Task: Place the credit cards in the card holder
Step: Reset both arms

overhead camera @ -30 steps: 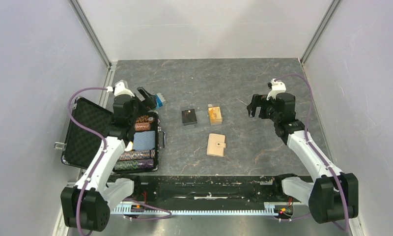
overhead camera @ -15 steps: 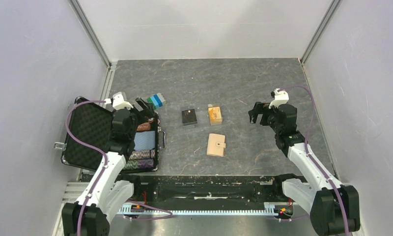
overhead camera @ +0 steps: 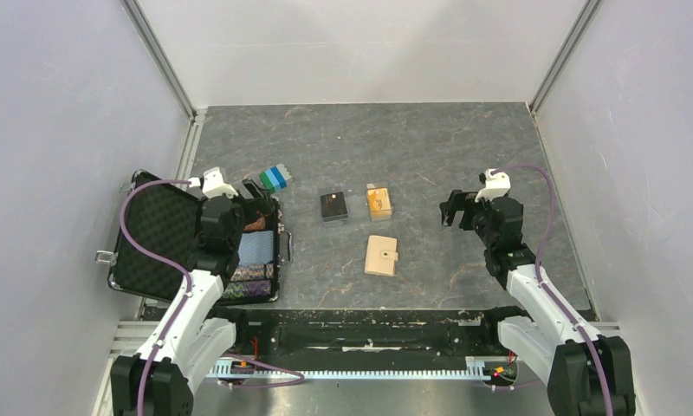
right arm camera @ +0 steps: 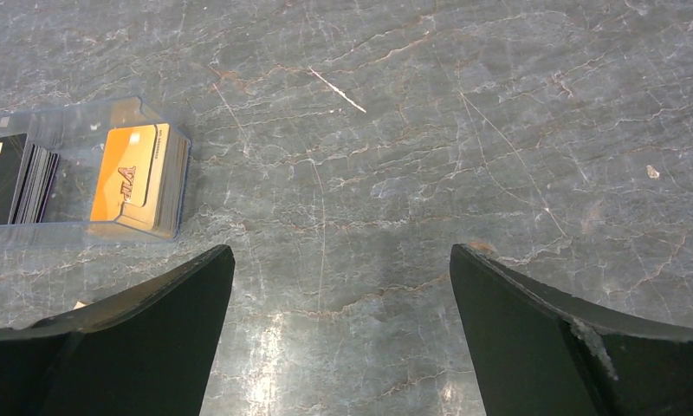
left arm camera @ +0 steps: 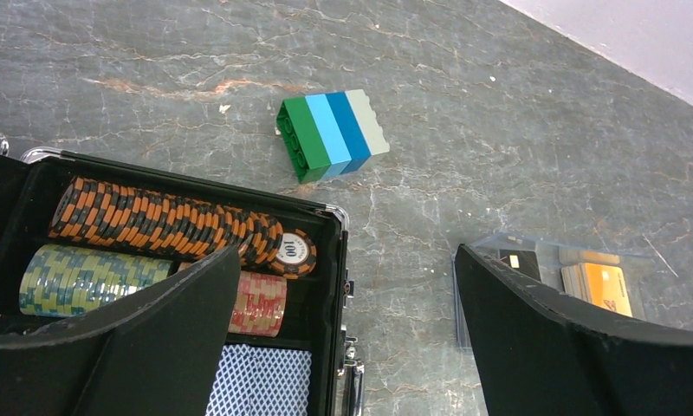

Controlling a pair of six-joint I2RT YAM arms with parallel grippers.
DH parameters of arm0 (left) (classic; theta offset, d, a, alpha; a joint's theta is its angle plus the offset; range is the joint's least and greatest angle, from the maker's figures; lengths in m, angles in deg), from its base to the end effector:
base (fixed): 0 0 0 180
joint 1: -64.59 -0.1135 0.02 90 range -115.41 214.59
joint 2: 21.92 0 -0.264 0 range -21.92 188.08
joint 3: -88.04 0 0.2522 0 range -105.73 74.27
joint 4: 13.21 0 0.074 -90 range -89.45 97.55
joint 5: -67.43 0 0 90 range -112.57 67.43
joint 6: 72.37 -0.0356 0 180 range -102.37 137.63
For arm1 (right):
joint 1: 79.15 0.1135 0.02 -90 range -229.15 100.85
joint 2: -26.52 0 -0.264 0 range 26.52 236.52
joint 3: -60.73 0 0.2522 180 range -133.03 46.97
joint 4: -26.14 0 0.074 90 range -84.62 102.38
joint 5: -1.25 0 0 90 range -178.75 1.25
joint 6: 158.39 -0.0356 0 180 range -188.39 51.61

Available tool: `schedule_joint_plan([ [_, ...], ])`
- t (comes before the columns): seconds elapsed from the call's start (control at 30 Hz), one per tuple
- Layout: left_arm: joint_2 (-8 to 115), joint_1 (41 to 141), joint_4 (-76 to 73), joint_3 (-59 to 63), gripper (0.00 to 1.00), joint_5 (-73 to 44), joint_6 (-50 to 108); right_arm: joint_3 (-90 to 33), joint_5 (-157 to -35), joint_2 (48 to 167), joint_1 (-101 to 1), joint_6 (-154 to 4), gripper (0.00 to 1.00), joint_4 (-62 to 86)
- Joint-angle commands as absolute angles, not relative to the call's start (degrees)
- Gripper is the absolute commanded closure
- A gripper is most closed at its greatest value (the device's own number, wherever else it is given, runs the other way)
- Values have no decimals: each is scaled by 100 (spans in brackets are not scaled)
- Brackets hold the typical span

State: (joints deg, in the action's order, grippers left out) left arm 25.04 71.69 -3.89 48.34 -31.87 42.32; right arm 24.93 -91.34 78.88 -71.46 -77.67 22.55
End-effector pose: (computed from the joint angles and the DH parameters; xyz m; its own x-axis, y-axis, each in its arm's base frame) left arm 0.1938 -0.0183 0.2434 -0.2440 -0.3850 -0.8901 -0.1471 0.9219 -0.3584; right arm 0.2013 0.0288 0.2129 -0.3652 0.1132 -0.9240 -0.1184 0.9789 0.1668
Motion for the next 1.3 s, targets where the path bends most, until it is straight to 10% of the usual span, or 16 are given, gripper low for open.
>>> schedule_joint_plan([
  [0.0, 2432, 7137, -613, 4878, 0, -3420, 3956, 2491, -9046, 7915, -7160, -7647, 2, 2599],
  [1.27, 4145, 7136, -2437, 5457, 0, -2933, 2317, 4993, -7230, 9157, -7159, -6141, 2, 7179],
])
